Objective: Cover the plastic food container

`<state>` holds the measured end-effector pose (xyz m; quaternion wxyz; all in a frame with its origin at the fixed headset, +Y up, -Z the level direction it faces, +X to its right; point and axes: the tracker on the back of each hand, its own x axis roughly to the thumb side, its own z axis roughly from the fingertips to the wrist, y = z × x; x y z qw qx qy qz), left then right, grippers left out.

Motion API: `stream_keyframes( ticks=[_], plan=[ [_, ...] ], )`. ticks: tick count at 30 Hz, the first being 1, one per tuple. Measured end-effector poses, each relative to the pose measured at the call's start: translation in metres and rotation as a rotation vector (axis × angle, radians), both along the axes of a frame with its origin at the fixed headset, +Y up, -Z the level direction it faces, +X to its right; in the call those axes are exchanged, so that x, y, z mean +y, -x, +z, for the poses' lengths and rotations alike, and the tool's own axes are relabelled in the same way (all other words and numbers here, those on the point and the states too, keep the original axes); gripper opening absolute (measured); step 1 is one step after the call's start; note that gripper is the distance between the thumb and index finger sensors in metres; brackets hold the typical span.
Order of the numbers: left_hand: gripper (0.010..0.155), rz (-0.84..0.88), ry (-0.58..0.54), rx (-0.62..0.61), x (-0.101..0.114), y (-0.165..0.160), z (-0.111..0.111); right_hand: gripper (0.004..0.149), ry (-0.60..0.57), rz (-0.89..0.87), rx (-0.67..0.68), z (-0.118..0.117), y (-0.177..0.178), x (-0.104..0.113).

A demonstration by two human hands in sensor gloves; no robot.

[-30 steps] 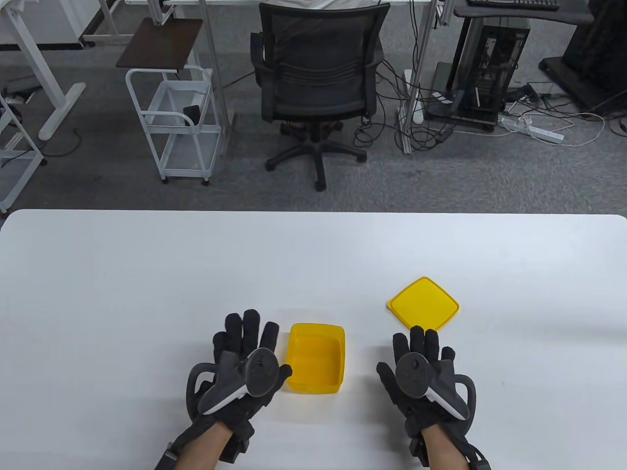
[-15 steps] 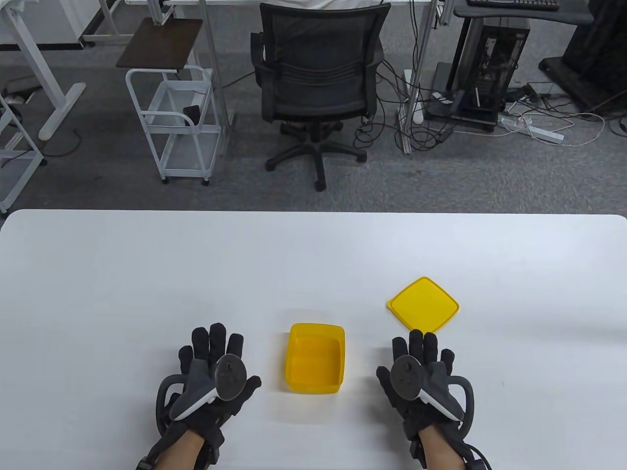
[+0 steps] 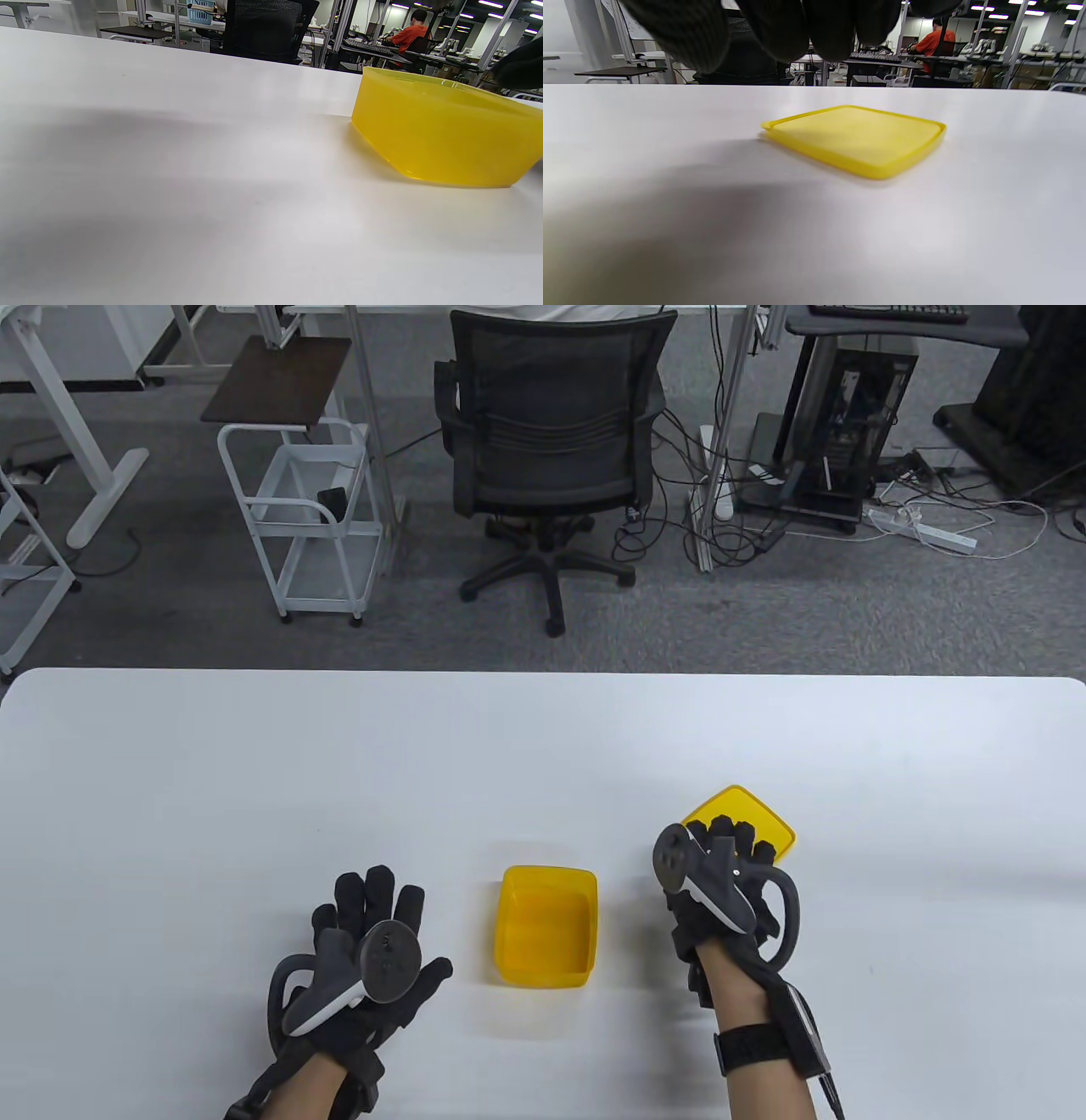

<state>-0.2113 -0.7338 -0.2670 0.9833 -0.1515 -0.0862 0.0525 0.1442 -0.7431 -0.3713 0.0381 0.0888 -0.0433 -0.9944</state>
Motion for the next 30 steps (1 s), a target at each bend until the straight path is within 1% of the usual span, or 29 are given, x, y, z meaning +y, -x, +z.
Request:
stream_keyframes(
  ticks=[3,5,7,8,9,11,14,16,17,20,25,28,30],
  plan=[
    [0.084,-0.003,0.004,-0.005,-0.001,-0.001,0.0,0.059,0.006,0.072,-0.015,-0.021,0.007,-0.003],
    [0.084,-0.005,0.008,-0.005,-0.001,-0.001,0.0,0.057,0.002,0.097,-0.046,-0.035,0.01,-0.006],
    [0.084,0.0,0.013,0.0,-0.001,0.0,0.0,0.056,0.022,0.138,-0.078,-0.049,0.015,-0.011],
    [0.084,0.002,0.014,0.002,-0.001,0.001,0.0,0.056,0.029,0.146,-0.085,-0.052,0.016,-0.012],
    [0.084,0.004,0.018,0.005,-0.001,0.002,0.0,0.057,0.061,0.161,-0.106,-0.059,0.018,-0.016],
    [0.084,0.011,0.025,0.008,-0.002,0.002,-0.001,0.058,0.101,0.152,-0.131,-0.065,0.02,-0.021],
    [0.084,0.02,0.037,0.013,-0.003,0.004,-0.003,0.055,0.158,0.157,-0.163,-0.075,0.023,-0.029],
    [0.084,0.024,0.049,0.017,-0.004,0.006,-0.004,0.051,0.13,0.22,-0.152,-0.079,0.026,-0.031],
    [0.084,0.025,0.051,0.018,-0.005,0.006,-0.005,0.048,0.138,0.239,-0.149,-0.079,0.026,-0.031],
    [0.084,0.026,0.059,0.021,-0.006,0.007,-0.006,0.045,0.15,0.247,-0.124,-0.079,0.029,-0.028],
    [0.084,0.028,0.061,0.025,-0.006,0.007,-0.006,0.036,0.117,0.285,-0.05,-0.08,0.035,-0.029],
    [0.084,0.025,0.066,0.025,-0.007,0.006,-0.007,0.036,0.129,0.364,-0.012,-0.077,0.037,-0.031],
    [0.084,0.02,0.071,0.025,-0.008,0.006,-0.008,0.036,0.118,0.391,0.006,-0.074,0.036,-0.028]
  ],
)
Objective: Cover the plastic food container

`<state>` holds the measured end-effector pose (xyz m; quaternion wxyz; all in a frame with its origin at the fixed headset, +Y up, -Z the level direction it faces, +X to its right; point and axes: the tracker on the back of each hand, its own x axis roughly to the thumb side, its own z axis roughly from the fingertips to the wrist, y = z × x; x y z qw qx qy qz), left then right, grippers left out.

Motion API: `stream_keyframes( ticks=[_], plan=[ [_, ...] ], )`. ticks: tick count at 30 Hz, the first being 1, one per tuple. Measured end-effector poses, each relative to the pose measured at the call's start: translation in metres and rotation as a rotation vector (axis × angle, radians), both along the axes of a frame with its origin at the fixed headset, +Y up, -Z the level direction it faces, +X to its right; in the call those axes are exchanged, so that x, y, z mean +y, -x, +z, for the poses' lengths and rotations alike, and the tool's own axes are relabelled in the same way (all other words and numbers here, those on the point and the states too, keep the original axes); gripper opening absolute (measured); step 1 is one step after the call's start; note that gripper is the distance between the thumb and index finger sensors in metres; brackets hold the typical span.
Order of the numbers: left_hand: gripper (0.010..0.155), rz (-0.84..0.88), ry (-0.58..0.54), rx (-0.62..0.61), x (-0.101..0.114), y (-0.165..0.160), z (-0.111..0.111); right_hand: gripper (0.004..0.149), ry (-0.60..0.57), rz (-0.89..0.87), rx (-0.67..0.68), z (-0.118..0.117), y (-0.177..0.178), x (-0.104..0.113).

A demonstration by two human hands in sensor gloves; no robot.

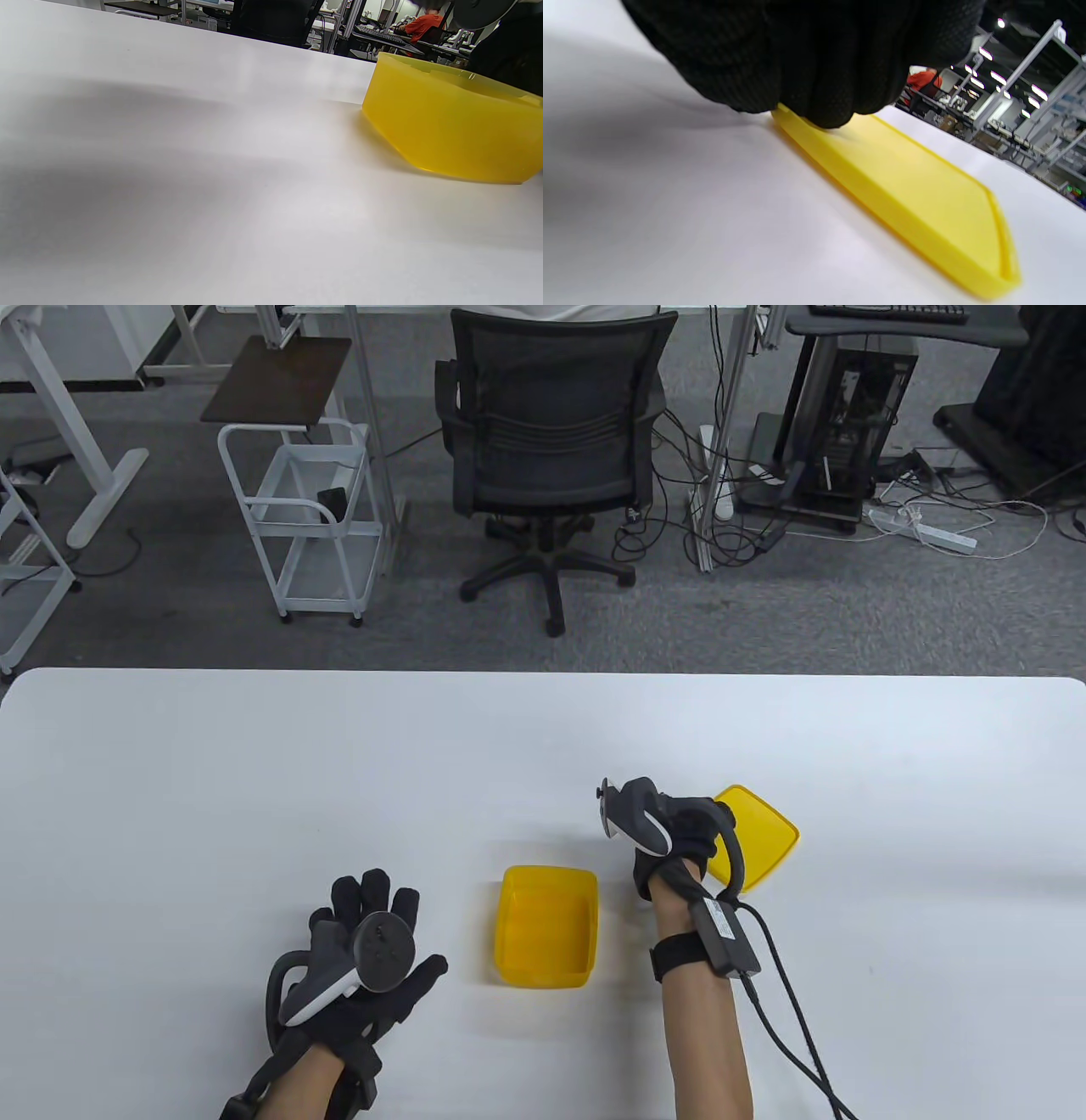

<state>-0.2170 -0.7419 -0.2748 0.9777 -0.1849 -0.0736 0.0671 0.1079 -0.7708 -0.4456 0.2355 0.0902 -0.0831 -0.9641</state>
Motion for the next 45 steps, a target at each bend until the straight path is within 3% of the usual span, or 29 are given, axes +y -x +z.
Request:
stream_keyframes(
  ticks=[4,6,9,14,17,22,27,31,35,39,45],
  plan=[
    [0.084,-0.005,0.002,-0.012,-0.001,-0.002,0.0,0.038,-0.072,0.044,0.013,0.009,-0.005,0.023],
    [0.083,0.0,-0.007,-0.025,0.0,-0.003,0.001,0.039,-0.127,0.031,0.014,0.021,-0.012,0.045],
    [0.083,0.005,-0.01,-0.041,0.0,-0.005,0.001,0.038,-0.196,-0.072,0.003,0.044,-0.022,0.081],
    [0.083,0.044,-0.027,-0.064,0.001,-0.009,0.002,0.038,-0.309,-0.216,0.056,0.074,-0.024,0.12],
    [0.082,0.082,-0.026,-0.089,0.0,-0.013,0.004,0.039,-0.414,-0.409,0.111,0.104,-0.031,0.147],
    [0.078,0.222,-0.019,-0.129,0.0,-0.026,0.011,0.038,-0.555,-0.769,0.245,0.145,-0.032,0.17],
    [0.072,0.439,0.026,-0.194,0.009,-0.058,0.02,0.038,-0.593,-1.014,0.385,0.173,-0.025,0.178],
    [0.07,0.582,0.043,-0.14,0.018,-0.076,0.017,0.038,-0.608,-1.208,0.436,0.185,-0.018,0.178],
    [0.068,0.706,0.054,-0.084,0.022,-0.084,0.009,0.039,-0.607,-1.42,0.399,0.184,-0.021,0.167],
    [0.066,0.944,-0.009,0.025,0.027,-0.084,0.004,0.039,-0.488,-1.594,0.323,0.176,-0.03,0.148],
    [0.053,0.846,-0.174,0.23,0.032,-0.079,0.0,0.039,-0.266,-1.616,0.247,0.168,-0.031,0.122]
  ],
)
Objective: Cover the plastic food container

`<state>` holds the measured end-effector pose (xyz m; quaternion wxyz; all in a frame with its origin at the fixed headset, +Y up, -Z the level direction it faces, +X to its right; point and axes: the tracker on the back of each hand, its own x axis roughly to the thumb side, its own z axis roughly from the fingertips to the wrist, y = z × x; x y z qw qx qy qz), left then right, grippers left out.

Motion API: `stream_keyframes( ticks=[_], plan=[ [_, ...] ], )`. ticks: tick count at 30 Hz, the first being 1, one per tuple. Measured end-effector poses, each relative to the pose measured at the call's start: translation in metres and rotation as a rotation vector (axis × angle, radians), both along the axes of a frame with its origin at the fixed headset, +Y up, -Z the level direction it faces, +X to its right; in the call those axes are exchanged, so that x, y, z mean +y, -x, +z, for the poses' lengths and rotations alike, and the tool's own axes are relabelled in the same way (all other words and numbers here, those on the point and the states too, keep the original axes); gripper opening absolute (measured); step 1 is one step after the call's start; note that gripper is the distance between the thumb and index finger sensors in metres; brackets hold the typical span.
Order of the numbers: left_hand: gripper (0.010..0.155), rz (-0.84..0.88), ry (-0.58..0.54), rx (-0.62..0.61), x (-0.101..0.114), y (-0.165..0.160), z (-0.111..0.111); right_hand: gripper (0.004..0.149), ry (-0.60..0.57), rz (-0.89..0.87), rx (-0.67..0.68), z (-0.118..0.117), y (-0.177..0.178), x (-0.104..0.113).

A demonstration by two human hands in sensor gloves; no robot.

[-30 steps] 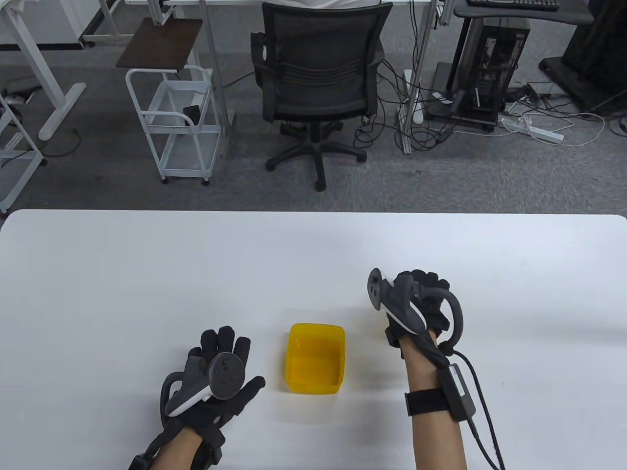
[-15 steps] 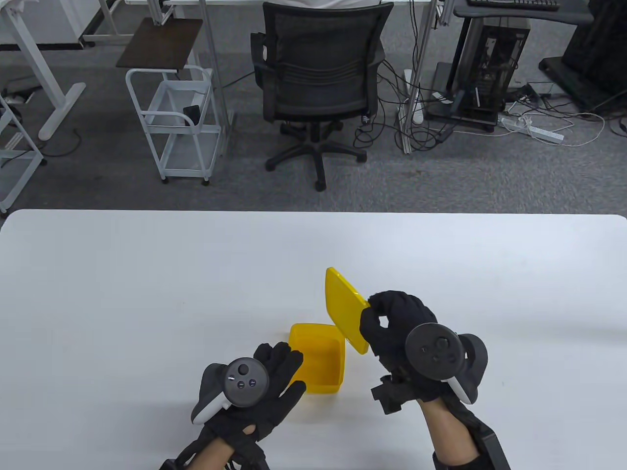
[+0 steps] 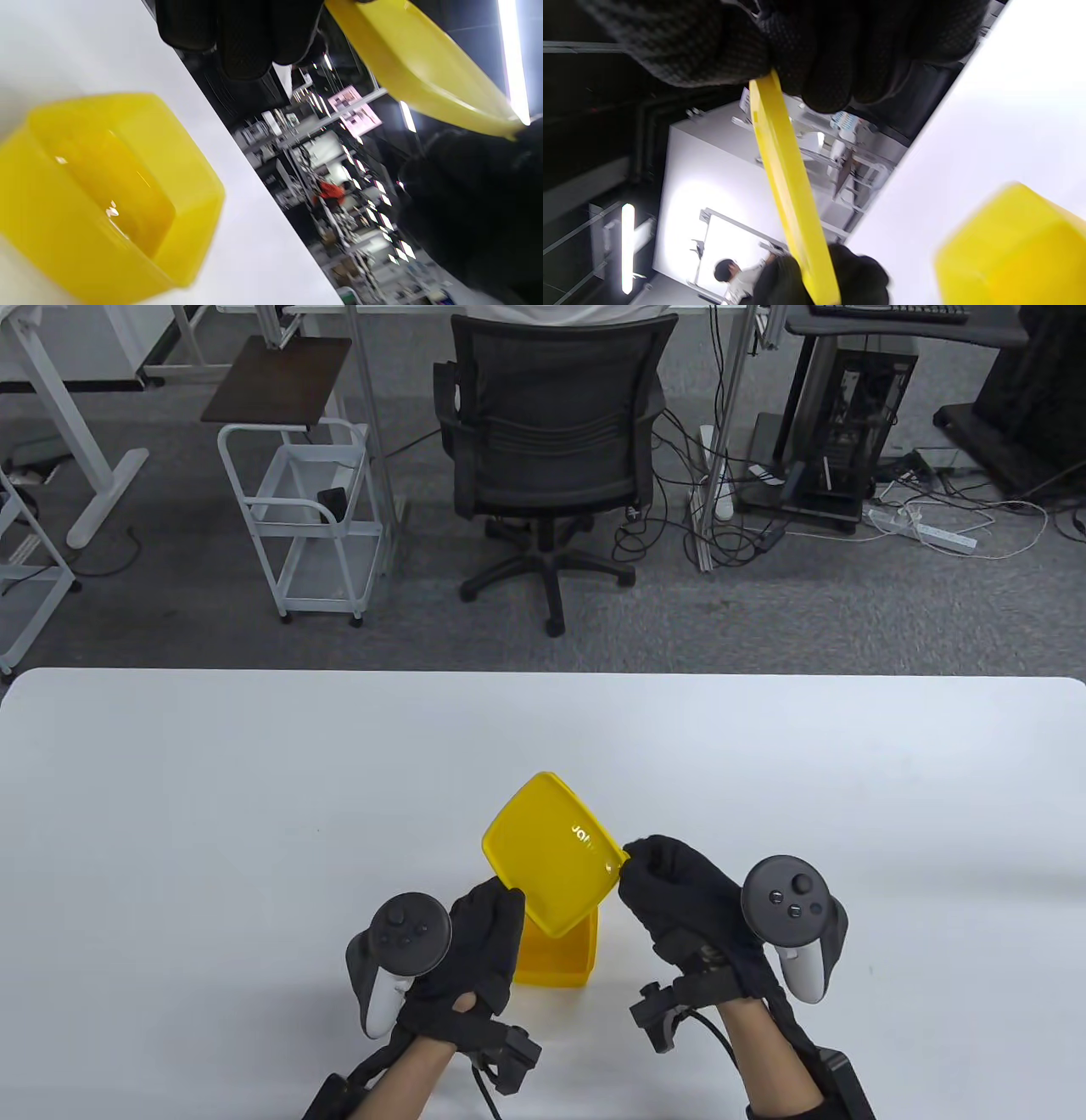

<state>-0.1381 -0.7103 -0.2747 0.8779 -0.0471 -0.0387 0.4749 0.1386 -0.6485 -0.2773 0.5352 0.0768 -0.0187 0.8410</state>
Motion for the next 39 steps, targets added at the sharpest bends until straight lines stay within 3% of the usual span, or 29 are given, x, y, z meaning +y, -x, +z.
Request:
stream_keyframes(
  ticks=[3,9,13,16,18,20,23,27,32,39],
  plan=[
    [0.049,-0.113,-0.01,0.071,0.002,0.002,-0.004,0.039,0.019,0.071,0.002,0.004,0.006,-0.011],
    [0.045,-0.158,-0.027,0.125,0.009,0.003,-0.009,0.039,0.017,0.143,0.008,0.011,0.018,-0.023],
    [0.045,-0.252,-0.039,0.102,0.015,0.009,-0.014,0.044,-0.089,0.253,-0.002,0.016,0.017,-0.024],
    [0.045,-0.334,-0.034,0.059,0.018,0.01,-0.019,0.061,-0.239,0.559,-0.063,0.019,0.012,-0.029],
    [0.045,-0.391,-0.028,0.025,0.02,0.01,-0.02,0.066,-0.273,0.731,-0.09,0.017,0.007,-0.037],
    [0.045,-0.467,-0.024,-0.014,0.022,0.009,-0.022,0.069,-0.264,0.784,-0.085,0.015,0.003,-0.05],
    [0.045,-0.582,0.012,-0.128,0.022,0.006,-0.026,0.076,-0.15,0.841,-0.03,0.01,-0.002,-0.071],
    [0.045,-0.685,0.078,-0.106,0.015,0.001,-0.028,0.084,-0.018,0.952,0.029,0.005,-0.002,-0.089],
    [0.045,-0.84,0.107,-0.082,-0.001,-0.016,-0.031,0.086,0.045,1.006,0.063,0.004,-0.001,-0.099],
    [0.045,-1.004,0.134,-0.071,-0.016,-0.039,-0.037,0.086,0.032,1.003,0.058,0.004,0.0,-0.1]
  ],
)
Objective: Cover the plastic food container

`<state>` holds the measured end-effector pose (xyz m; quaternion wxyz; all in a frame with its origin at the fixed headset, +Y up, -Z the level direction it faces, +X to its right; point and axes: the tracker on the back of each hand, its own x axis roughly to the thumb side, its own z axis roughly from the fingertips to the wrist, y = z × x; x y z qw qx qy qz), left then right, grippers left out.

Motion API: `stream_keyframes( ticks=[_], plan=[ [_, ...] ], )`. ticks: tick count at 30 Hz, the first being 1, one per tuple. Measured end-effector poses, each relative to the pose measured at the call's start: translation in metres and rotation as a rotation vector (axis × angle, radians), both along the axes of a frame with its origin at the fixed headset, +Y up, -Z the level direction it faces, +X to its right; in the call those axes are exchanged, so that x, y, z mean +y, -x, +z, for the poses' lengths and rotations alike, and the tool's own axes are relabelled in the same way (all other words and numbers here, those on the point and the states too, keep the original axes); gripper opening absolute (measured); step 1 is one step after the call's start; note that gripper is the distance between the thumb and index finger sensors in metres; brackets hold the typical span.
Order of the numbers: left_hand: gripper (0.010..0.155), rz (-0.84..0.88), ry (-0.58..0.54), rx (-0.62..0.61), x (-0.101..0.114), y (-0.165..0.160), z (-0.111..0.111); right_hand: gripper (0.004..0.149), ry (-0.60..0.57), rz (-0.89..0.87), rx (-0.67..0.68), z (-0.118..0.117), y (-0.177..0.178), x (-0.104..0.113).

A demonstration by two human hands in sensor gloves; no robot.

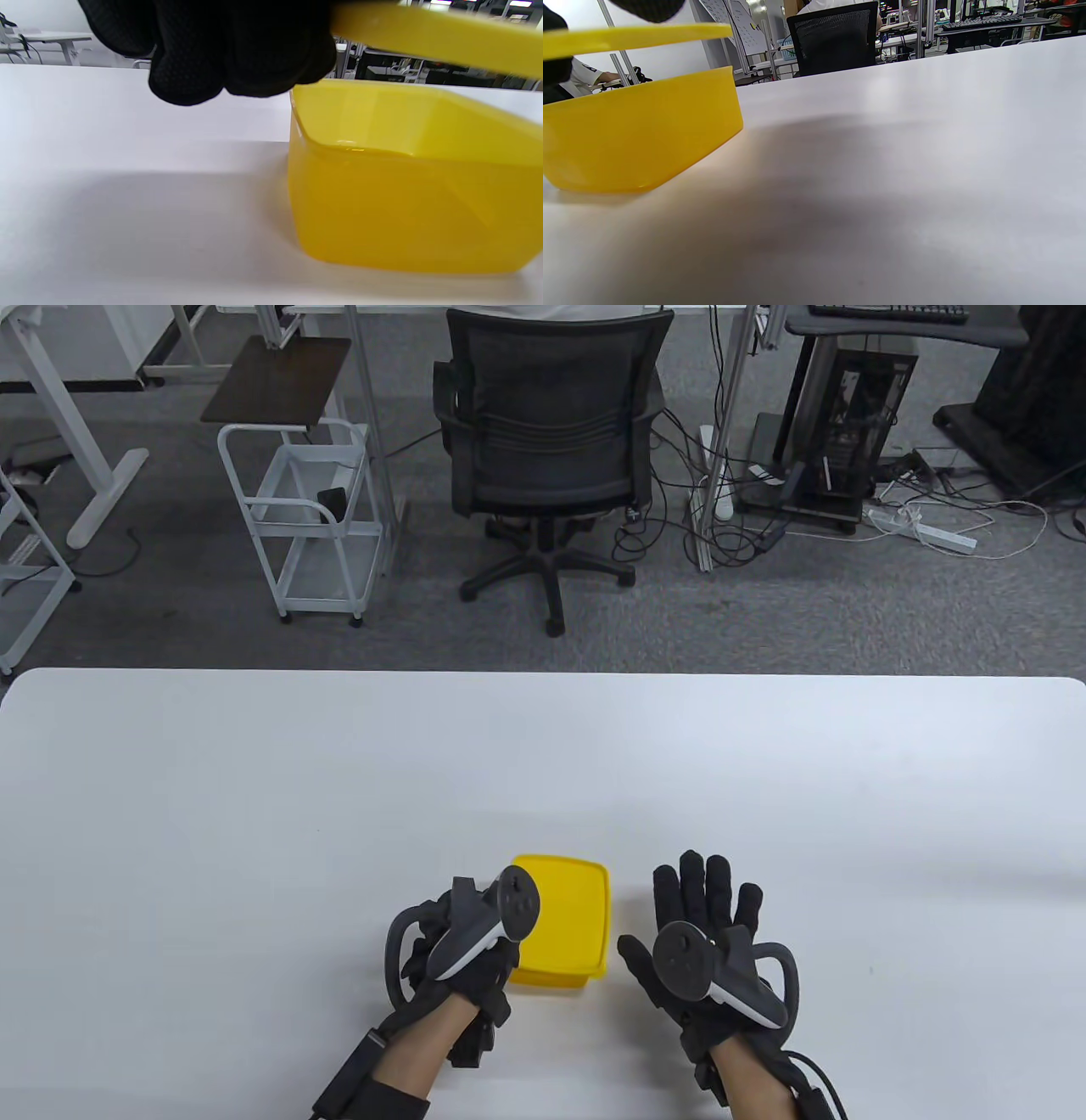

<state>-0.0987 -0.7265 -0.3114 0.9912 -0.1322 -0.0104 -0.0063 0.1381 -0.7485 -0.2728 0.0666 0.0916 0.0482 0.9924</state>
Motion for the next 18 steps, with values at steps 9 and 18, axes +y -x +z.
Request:
stream_keyframes(
  ticks=[9,18],
  plan=[
    [0.045,-0.096,0.018,0.098,-0.007,-0.01,0.0,0.086,-0.011,-0.006,-0.014,-0.001,-0.001,0.001],
    [0.043,-0.205,0.005,0.143,-0.011,-0.014,0.0,0.084,-0.04,-0.003,-0.036,-0.002,-0.003,0.001]
  ],
)
